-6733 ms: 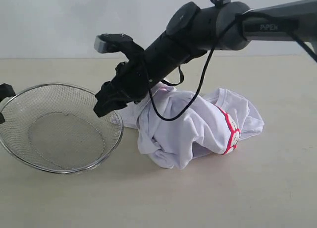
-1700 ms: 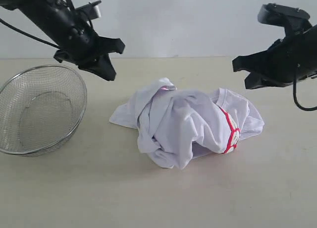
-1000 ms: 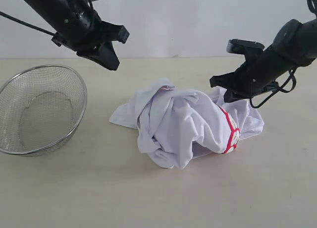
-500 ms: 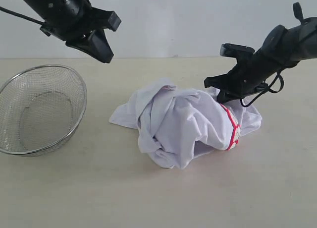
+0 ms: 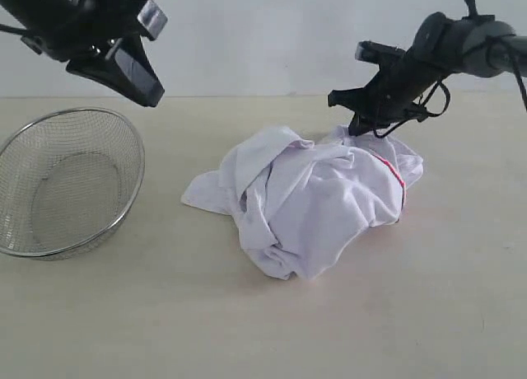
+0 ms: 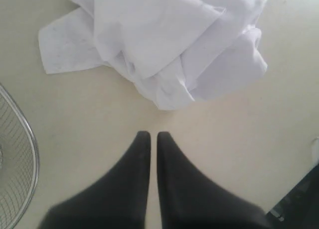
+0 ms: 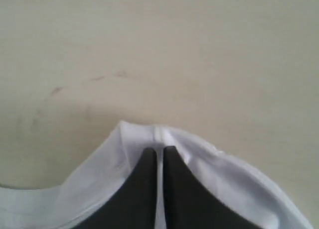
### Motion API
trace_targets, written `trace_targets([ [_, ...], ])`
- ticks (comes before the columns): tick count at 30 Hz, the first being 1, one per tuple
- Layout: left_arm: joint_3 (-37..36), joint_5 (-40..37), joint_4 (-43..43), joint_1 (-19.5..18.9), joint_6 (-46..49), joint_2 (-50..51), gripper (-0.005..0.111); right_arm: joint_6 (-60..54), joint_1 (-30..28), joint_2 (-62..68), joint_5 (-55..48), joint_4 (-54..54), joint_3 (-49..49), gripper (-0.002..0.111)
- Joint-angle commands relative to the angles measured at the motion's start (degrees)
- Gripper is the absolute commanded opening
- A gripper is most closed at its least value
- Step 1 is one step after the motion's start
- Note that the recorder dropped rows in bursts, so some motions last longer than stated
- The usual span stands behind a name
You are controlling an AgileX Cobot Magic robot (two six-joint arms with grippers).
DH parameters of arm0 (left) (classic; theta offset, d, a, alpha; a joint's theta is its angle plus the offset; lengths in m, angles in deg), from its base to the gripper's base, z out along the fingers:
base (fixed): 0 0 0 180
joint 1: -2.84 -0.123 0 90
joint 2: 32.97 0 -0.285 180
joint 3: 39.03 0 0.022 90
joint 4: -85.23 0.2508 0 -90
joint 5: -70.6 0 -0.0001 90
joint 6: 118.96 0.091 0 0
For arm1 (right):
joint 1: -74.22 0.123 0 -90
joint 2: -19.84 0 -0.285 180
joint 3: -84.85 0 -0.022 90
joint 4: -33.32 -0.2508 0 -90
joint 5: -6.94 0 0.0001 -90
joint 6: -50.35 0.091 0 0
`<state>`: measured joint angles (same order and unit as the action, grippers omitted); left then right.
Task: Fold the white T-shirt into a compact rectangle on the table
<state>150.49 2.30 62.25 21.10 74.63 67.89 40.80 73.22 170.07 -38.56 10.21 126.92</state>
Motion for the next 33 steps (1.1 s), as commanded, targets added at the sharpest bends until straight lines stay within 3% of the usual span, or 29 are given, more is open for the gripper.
trace_targets([
  [1,-5.20,5.72,-0.03,0.38,-0.24,-0.35,0.005,1.95,-1.29,-3.75,-5.60,0.07,3.35,0.000],
  [4,-5.96,5.93,-0.03,0.38,0.15,-0.35,0.005,1.59,-1.29,-6.09,-8.90,-1.15,1.46,0.000],
  [8,-5.96,7.39,-0.55,0.27,1.51,-0.25,0.005,-3.58,-1.29,-19.46,1.65,-6.20,-17.68,0.000],
  [12,-5.96,7.28,-6.96,0.27,7.41,2.61,0.005,-11.99,-1.29,-37.57,12.04,-15.21,-42.37,0.000],
  [16,-5.96,7.51,-8.53,0.27,9.32,5.15,0.005,-16.59,-1.16,-49.24,15.72,-21.93,-56.61,0.000],
  [26,-5.96,9.52,-10.45,0.27,12.45,7.38,0.005,-31.43,-1.07,-66.69,14.33,-35.35,-82.89,0.000],
  [30,-5.96,7.41,-14.14,0.27,14.97,7.38,0.019,-39.64,-0.60,-67.32,12.45,-41.69,-87.57,0.006],
  [33,-5.96,6.38,-16.24,0.27,14.97,7.38,0.043,-45.11,2.24,-66.30,9.04,-47.55,-88.61,0.029],
])
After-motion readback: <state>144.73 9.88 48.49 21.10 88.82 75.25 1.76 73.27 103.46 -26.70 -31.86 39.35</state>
